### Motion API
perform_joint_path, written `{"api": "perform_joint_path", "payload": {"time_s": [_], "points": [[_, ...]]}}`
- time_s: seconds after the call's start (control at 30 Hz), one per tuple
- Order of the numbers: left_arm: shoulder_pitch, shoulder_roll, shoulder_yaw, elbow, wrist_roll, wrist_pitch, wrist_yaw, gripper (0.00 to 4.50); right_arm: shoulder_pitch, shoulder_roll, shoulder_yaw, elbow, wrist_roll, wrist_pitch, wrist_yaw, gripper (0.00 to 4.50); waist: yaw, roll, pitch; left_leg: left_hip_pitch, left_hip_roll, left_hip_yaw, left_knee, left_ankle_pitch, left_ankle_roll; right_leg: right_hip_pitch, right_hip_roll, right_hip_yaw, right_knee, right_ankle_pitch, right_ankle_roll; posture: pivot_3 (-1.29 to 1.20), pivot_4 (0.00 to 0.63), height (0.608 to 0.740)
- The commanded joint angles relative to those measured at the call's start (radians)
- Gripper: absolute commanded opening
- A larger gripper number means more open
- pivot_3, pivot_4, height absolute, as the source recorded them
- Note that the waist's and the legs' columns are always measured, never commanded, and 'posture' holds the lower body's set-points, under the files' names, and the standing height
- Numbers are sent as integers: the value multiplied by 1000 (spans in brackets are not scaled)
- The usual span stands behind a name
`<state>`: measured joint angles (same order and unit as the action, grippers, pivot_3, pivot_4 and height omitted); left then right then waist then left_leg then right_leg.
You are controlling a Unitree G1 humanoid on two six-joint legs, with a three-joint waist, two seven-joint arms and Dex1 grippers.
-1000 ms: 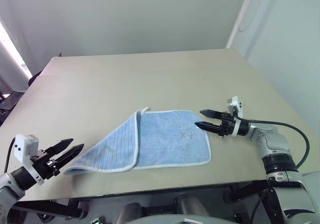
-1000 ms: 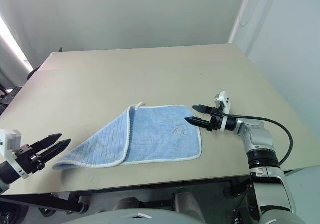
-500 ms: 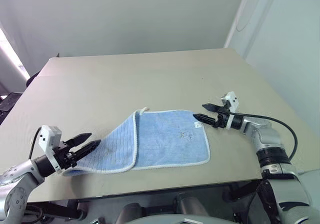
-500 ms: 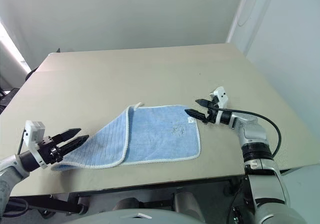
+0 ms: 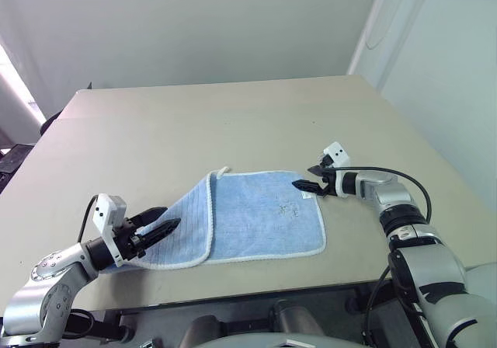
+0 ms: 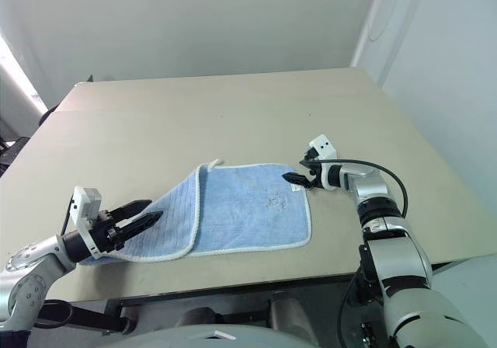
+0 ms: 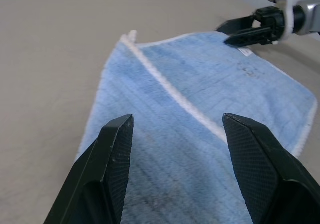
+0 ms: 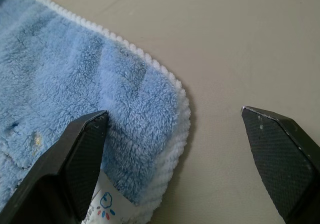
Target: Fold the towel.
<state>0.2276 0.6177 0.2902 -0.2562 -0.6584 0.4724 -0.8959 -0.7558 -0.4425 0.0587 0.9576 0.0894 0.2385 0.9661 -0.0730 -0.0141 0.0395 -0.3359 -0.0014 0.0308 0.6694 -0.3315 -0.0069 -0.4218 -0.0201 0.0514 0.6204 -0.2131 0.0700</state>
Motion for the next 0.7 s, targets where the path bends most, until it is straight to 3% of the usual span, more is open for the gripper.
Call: {"api": "perform_joint_path", "payload": {"time_s": [0.03, 0.47, 0.7], "points": [[6, 21, 20, -57, -6, -12, -12, 3013, -21, 14, 19, 10, -22, -5, 23, 4443, 0, 0, 0, 0, 0, 0, 0, 0, 0, 0, 0, 0, 0, 0, 0, 0, 0, 740], [15, 31, -23, -94, 18, -6, -13, 3026, -25, 48, 51, -7, -73, 6, 29, 69, -8, 0, 0, 1, 4, 0, -1, 0, 0, 1, 5, 0, 1, 1, -1, 0, 0, 740], [44, 65, -62, -152, 24, 5, -43, 3026, -53, 57, 29, 13, -76, 19, -27, 69, -16, 0, 0, 9, 4, 0, -1, 0, 0, 4, 5, 1, 0, 1, -1, 0, 0, 740]]}}
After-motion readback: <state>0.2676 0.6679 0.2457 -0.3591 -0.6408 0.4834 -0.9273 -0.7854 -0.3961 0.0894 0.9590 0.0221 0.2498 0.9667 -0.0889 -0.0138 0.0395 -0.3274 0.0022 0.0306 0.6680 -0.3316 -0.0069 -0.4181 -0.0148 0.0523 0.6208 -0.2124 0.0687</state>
